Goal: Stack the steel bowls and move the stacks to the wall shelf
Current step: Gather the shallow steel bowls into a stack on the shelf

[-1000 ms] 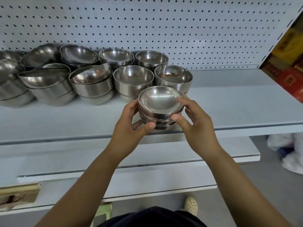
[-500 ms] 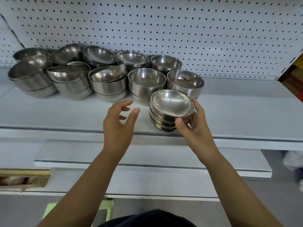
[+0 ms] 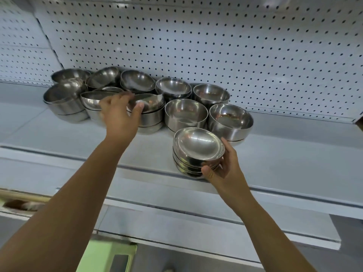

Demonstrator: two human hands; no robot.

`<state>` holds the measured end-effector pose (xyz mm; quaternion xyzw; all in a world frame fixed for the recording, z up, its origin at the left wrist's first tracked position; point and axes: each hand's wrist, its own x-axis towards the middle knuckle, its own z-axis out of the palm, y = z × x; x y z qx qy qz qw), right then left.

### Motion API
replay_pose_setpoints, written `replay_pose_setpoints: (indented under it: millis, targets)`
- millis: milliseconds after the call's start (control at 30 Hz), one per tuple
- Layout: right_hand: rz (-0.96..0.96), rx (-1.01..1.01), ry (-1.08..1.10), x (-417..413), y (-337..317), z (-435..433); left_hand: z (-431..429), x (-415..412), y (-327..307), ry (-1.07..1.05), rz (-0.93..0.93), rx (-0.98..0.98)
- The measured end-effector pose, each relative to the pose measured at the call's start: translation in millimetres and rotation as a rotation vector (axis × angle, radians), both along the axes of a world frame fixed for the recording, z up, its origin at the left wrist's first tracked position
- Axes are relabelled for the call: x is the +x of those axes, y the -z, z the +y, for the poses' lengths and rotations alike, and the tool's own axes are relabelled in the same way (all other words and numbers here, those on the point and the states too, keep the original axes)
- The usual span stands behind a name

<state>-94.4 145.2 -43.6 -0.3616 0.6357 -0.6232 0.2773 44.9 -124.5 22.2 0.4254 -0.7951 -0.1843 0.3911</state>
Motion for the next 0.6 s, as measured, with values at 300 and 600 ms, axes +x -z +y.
replay_pose_setpoints:
  millis: [300, 600]
  targets:
    - [-0.021, -0.011, -0.055, -8.2, 1.6, 0.5, -6.4, -3.1, -4.6, 0.182, 0.096, 0.105]
    - [-0.007, 0.004, -0.068, -12.8, 3.2, 1.7, -0.7, 4.5, -3.7, 0.263, 0.182, 0.113]
